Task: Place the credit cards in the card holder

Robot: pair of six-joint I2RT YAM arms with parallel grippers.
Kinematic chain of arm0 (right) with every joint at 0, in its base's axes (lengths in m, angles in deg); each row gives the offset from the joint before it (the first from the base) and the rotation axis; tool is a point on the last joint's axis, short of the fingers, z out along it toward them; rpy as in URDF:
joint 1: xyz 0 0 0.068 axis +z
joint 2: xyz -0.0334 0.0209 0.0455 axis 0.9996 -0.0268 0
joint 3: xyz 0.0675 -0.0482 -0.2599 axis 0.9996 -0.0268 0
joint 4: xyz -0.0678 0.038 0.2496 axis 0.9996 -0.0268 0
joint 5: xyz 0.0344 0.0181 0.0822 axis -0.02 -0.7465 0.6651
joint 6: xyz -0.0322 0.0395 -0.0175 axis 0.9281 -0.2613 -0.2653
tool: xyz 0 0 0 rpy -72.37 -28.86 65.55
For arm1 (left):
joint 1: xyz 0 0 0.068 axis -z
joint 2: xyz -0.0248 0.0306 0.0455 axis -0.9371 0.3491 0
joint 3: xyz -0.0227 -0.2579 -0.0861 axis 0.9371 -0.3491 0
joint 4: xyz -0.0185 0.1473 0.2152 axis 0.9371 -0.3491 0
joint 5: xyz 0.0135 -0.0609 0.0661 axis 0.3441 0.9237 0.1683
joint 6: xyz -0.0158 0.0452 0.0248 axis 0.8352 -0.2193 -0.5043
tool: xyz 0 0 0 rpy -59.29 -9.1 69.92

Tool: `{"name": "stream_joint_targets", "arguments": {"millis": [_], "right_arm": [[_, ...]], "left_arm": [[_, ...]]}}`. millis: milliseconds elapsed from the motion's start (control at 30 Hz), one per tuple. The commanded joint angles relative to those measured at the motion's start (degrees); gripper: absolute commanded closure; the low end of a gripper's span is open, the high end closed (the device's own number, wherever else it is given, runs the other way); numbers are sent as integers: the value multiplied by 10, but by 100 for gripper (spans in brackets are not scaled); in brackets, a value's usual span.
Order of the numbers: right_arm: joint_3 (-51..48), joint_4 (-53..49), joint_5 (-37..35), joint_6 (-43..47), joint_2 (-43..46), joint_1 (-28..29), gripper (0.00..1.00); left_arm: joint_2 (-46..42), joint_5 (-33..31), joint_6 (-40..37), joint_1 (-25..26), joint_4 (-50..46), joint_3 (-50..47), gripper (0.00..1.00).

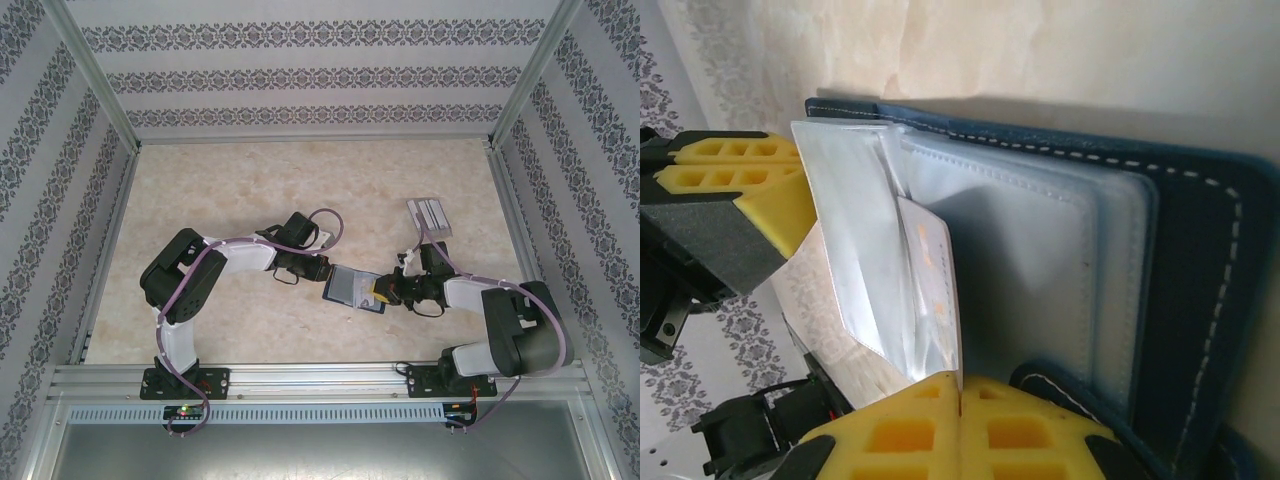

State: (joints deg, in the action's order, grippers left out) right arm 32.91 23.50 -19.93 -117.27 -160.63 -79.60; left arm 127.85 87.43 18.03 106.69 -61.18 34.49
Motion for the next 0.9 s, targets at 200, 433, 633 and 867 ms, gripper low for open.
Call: {"name": "stream_joint_targets", "arguments": {"millis": [200, 433, 633, 867], "right_arm": [[18, 29, -11, -10, -12, -2, 91], [21, 55, -4, -13, -40, -2, 91], [29, 59, 6, 5, -52, -3, 90], [35, 65, 12, 25, -79, -4, 88]], "left_arm": [[6, -17, -2, 4, -22, 8, 90], [9, -17, -2, 4, -23, 9, 91], [10, -25, -2, 4, -25, 10, 91], [-9, -48, 2, 3, -23, 1, 89]]}}
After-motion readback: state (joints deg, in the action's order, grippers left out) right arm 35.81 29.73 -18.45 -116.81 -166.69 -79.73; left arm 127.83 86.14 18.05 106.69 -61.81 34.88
